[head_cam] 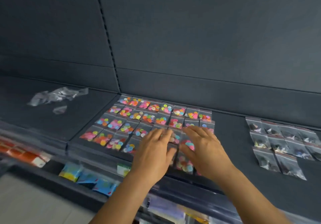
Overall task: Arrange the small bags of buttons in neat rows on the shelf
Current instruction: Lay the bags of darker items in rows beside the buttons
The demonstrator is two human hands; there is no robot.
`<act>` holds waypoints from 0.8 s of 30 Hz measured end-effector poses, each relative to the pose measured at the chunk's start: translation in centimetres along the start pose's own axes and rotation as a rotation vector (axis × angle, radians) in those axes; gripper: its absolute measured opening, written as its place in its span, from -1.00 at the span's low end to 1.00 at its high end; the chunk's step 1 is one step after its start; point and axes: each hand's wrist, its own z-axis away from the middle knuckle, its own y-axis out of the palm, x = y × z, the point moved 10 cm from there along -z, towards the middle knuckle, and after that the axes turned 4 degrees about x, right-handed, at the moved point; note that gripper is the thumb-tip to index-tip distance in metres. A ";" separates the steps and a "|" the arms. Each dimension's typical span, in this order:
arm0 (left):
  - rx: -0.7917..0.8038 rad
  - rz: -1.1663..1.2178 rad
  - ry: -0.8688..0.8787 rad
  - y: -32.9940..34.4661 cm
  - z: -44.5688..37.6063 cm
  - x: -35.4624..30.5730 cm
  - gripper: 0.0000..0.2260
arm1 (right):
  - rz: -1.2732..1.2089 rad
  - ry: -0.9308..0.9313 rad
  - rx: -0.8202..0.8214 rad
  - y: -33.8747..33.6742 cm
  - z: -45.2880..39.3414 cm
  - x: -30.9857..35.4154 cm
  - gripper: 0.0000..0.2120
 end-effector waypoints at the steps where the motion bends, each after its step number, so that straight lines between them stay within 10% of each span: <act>1: -0.001 -0.005 -0.018 -0.6 0.5 2.0 -0.48 | -0.002 -0.017 0.005 0.6 -0.8 1.9 -0.47; 24: -0.128 0.003 -0.226 -12.6 6.0 34.8 -0.49 | -0.046 -0.220 0.122 12.1 -16.3 32.0 -0.47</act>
